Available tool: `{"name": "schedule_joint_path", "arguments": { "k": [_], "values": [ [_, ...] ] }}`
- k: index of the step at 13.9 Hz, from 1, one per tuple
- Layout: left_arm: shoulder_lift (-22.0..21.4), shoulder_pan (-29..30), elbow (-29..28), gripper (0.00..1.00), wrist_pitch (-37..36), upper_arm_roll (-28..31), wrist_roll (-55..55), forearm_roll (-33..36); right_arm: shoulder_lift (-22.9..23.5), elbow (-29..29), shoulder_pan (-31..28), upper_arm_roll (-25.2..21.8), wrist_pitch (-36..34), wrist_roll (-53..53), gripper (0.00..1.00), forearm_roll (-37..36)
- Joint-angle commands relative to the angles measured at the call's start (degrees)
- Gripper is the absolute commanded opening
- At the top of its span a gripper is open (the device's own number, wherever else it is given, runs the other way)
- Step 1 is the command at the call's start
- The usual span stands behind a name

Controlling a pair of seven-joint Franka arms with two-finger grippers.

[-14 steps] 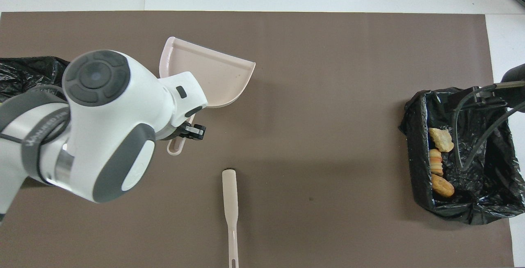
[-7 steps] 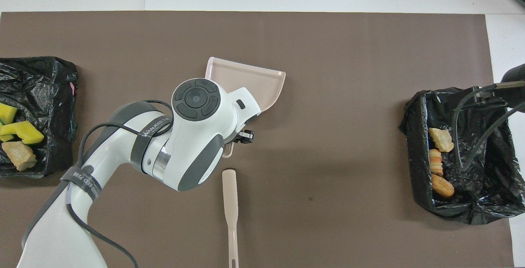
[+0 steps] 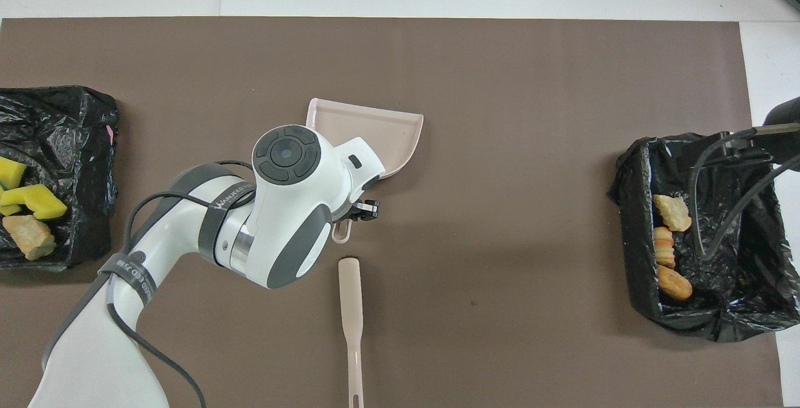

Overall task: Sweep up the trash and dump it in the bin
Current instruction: 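Bring the empty dustpan back and set it mid-table with the left gripper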

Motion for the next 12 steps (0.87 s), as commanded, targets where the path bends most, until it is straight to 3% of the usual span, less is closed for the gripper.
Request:
{"name": "schedule_joint_path", "arguments": {
  "k": [1,6,10,11,12],
  "values": [
    [-1.7,-0.5,-4.2,0.0,4.2,0.2,-0.9,-1.3,-0.3,-0.1,-0.5,0.4,0.4,1.0,1.0,1.0],
    [-2.3,-1.4,-5.8,0.0,4.8,0.2,-10.4,-1.3,-0.3,0.0,-0.5,0.4,0.4,1.0,1.0,1.0],
    [-2.3,-1.5,-5.7,0.0,4.7,0.2,-8.4,-1.3,-0.4,-0.1,-0.5,0.4,0.4,1.0,1.0,1.0],
    [-2.3,-1.2,-5.7,0.14,4.6,0.2,-6.0,-1.3,-0.4,-0.1,-0.5,0.4,0.4,1.0,1.0,1.0],
    [-2.3,-1.0,-5.5,0.99,4.5,0.2,-3.3,-1.3,-0.4,-0.1,-0.5,0.4,0.4,1.0,1.0,1.0]
  ]
}}
